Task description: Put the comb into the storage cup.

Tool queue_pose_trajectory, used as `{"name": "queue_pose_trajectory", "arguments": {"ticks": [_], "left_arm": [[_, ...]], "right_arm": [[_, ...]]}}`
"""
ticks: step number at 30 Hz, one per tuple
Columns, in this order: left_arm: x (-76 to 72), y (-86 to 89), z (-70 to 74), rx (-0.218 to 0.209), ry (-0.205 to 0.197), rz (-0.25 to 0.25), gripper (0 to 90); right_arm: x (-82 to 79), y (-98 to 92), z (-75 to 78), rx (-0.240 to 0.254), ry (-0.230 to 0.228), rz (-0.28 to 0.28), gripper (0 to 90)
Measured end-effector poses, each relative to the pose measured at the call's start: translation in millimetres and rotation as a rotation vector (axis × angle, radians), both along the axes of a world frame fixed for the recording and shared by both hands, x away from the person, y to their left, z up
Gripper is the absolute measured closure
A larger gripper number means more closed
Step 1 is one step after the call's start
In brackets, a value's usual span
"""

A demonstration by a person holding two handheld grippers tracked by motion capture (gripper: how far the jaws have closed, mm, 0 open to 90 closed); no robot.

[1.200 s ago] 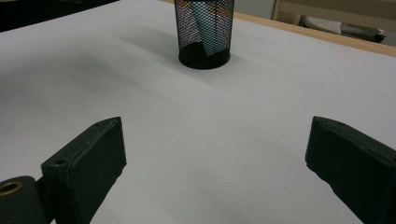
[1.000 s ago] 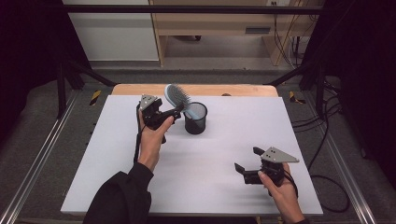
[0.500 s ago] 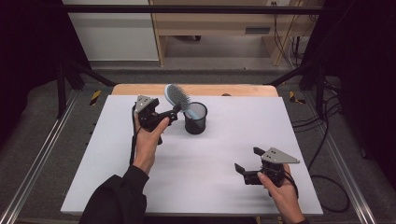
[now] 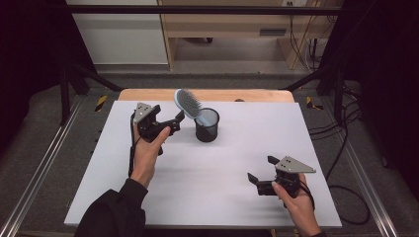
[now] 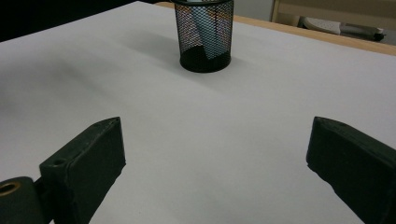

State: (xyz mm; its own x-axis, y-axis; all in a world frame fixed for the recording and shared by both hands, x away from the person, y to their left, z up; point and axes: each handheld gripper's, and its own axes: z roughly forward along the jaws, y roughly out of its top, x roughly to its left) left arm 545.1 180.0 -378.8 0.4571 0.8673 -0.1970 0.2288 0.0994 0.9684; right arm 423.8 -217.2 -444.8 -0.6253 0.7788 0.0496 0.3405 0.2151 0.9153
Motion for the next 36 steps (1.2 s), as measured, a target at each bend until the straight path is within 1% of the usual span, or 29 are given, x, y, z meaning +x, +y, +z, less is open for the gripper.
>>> {"name": "queue_pose_trajectory", "arguments": {"ticks": [9,15,23,26,29,32,36], "left_arm": [[-3.6,11.2,6.0,-0.001,-0.021,0.01,2.2],[-8.5,19.9,10.6,0.006,-0.035,0.017,2.3],[-16.6,32.9,18.3,0.046,-0.055,0.022,2.3],[-19.4,38.0,21.4,0.071,-0.067,0.028,2.2],[-21.1,43.2,23.6,0.072,-0.063,0.033,2.2],[-21.6,47.3,25.6,0.085,-0.067,0.034,2.2],[-24.3,52.5,27.2,0.084,-0.072,0.043,2.2]], "right_arm": [[-0.1,-1.1,0.4,0.007,-0.002,0.005,4.4],[0.1,-0.2,0.5,0.007,-0.001,0.006,4.4],[0.5,1.1,0.7,0.008,0.0,0.008,4.4],[0.4,1.7,0.7,0.006,-0.001,0.011,4.4],[0.3,1.7,0.3,0.004,-0.004,0.013,4.4],[-0.2,-0.2,0.1,0.011,-0.002,0.005,4.4],[-0.7,-1.3,2.7,0.027,-0.011,0.003,4.6]]}}
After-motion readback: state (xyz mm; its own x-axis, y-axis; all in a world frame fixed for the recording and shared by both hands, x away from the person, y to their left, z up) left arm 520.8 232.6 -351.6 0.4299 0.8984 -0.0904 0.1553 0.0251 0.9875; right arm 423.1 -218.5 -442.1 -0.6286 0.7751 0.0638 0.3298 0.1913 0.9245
